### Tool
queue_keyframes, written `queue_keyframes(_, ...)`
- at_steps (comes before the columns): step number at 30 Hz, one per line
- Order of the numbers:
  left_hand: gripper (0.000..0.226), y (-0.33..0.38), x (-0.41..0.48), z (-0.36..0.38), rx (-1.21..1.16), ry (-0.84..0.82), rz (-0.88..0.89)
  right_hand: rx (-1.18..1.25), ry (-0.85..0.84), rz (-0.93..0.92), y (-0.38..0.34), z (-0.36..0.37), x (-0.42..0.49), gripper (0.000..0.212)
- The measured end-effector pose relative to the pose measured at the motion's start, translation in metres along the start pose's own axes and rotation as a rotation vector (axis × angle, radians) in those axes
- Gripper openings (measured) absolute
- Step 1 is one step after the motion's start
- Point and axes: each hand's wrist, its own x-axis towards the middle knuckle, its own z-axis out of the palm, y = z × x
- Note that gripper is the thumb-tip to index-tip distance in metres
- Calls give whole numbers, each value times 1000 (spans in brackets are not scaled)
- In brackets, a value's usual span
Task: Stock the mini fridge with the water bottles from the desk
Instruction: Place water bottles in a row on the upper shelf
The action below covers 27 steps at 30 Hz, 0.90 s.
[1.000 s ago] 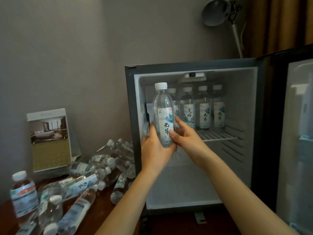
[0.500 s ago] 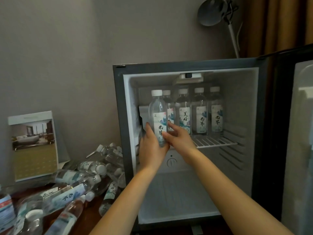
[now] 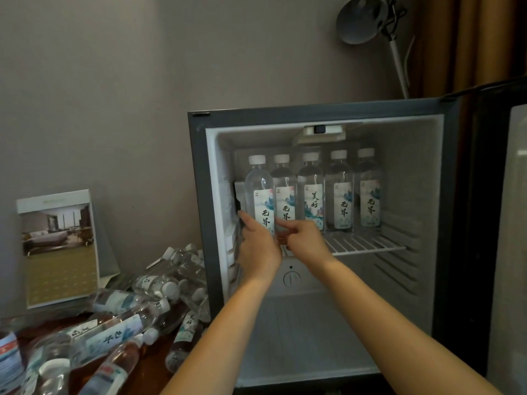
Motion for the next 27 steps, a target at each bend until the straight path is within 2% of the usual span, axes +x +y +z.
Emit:
queue_keyframes(5, 87, -3, 6, -3, 57, -64, -63, -75, -111, 11, -5, 2, 3, 64)
queue_keyframes(21, 79, 8, 13, -4, 225, -86, -144, -170, -156, 90, -7, 6, 19, 63)
queue_keyframes(27, 82, 7, 8, -7, 245, -129, -130, -139, -147, 63, -7, 4, 17, 60)
